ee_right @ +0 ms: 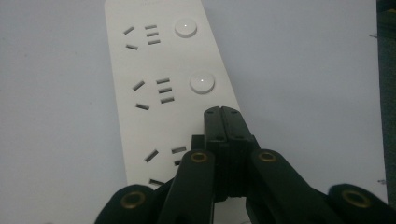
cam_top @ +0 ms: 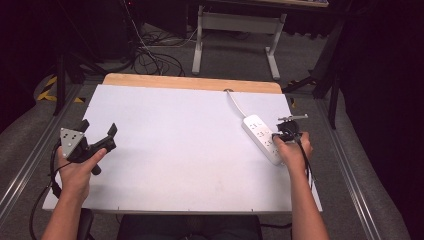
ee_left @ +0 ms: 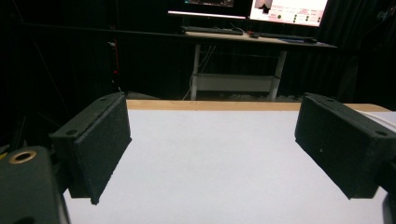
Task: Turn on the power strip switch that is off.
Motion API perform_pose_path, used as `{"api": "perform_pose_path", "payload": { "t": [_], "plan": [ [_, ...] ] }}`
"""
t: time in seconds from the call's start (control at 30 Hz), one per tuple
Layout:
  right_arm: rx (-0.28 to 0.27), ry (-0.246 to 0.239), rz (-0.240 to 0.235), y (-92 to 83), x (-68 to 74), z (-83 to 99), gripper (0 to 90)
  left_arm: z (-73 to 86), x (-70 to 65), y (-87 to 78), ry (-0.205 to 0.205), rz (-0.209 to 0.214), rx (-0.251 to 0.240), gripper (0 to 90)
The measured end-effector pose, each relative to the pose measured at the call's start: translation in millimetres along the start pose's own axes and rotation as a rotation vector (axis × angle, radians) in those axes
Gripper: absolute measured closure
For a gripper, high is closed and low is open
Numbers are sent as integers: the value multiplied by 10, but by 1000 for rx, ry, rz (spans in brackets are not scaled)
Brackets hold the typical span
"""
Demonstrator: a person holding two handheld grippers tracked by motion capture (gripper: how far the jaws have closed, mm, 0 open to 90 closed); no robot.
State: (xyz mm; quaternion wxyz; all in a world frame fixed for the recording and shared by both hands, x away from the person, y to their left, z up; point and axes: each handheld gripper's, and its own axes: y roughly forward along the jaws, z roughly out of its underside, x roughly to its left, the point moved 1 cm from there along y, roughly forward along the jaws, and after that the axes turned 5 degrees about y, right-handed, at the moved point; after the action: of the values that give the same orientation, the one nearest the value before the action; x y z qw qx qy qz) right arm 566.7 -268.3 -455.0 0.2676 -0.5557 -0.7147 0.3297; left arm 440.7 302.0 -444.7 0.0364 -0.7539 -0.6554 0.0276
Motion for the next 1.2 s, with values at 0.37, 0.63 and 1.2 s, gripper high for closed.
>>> {"api": "perform_pose_path", "payload": {
  "t": [0.37, 0.63, 1.2],
  "plan": [
    [-7, 6, -2, 0, -4, 7, 900, -6, 15, -48, -1, -10, -10, 114],
    [-8, -9, 5, -5, 11, 5, 900, -3, 25, -37, -5, -8, -4, 115],
    [-34, 11, -32, -8, -27, 19, 900, -3, 14, -30, -6, -6, -6, 116]
  ]
}}
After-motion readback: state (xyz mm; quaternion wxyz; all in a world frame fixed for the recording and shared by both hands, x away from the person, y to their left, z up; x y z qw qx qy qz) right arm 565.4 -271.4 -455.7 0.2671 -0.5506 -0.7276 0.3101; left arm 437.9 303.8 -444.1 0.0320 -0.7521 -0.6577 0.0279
